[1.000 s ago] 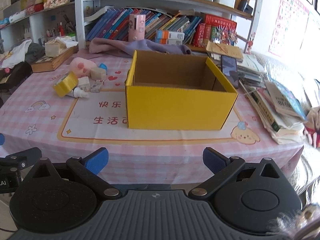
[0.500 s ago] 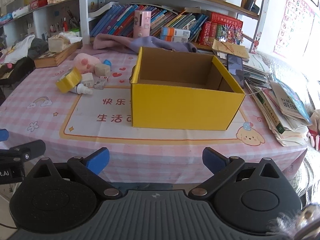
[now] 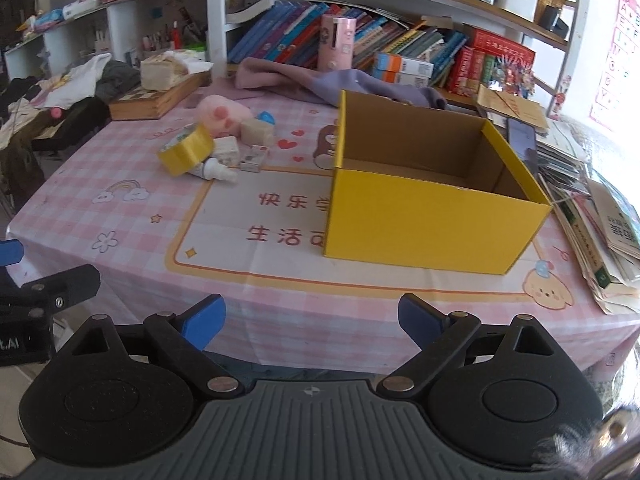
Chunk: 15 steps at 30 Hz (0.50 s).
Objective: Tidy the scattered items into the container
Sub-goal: 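Move both tools toward the yellow tape roll and white tube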
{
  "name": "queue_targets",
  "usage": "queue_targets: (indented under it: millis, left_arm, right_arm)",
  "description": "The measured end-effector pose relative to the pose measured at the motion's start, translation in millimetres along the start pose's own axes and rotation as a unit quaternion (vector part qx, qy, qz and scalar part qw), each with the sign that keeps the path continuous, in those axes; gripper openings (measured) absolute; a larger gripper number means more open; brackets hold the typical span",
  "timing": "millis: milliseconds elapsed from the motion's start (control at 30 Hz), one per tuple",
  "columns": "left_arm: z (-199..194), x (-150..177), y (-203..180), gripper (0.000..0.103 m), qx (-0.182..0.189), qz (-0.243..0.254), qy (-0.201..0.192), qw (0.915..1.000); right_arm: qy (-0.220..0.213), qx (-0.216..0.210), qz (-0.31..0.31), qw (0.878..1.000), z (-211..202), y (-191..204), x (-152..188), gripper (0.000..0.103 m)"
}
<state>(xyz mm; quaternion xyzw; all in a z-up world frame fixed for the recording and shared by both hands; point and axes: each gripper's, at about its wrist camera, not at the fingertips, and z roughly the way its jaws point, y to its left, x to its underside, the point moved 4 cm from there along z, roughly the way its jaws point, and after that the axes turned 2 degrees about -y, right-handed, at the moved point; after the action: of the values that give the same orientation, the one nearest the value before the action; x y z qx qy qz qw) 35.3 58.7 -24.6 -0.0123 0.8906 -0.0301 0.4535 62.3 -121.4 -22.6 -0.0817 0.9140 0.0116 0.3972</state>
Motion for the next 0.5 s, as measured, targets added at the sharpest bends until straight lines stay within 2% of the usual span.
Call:
queue_targets:
  millis: [333, 500]
  left_arm:
    - [-5, 1, 2, 0.103, -0.016, 0.048, 0.013, 0.9986]
    - [-7, 5, 12, 0.103, -0.018, 0.044, 0.016, 0.9987]
  right_arm:
    - [-0.011, -0.029, 0.003, 1.0, 4, 15, -12, 0.091]
    - [-0.013, -0.058, -0.024, 0.998, 7, 34, -14, 0.087]
